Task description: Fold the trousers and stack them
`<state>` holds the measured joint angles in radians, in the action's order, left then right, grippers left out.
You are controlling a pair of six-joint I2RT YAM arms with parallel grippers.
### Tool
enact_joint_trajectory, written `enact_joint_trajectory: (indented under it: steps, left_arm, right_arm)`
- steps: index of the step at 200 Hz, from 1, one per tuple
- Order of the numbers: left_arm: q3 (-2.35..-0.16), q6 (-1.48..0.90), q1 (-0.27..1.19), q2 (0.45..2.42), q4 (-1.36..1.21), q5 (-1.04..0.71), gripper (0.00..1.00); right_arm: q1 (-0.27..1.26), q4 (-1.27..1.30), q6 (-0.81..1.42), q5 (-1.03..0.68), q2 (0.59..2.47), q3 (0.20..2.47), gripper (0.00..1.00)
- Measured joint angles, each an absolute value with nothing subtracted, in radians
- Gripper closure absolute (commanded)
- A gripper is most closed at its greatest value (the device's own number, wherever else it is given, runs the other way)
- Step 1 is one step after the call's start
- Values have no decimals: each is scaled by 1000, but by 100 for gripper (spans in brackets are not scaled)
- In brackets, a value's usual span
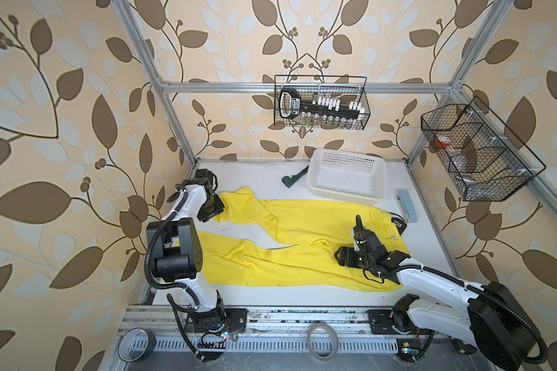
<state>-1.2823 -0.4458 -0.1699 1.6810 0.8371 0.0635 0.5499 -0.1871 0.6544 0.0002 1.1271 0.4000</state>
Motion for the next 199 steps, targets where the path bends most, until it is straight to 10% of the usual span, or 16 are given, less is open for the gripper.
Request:
enact_joint_trajectory:
  steps: [113, 199]
  left_arm:
    - [-1447, -470, -218, 1934, 657, 58, 42]
    - [-1554, -417, -231, 2020, 606, 51, 66]
  right_arm:
    - [555, -179, 659, 0, 1127, 400, 15]
    - [554, -167, 659, -1, 1136, 400, 15]
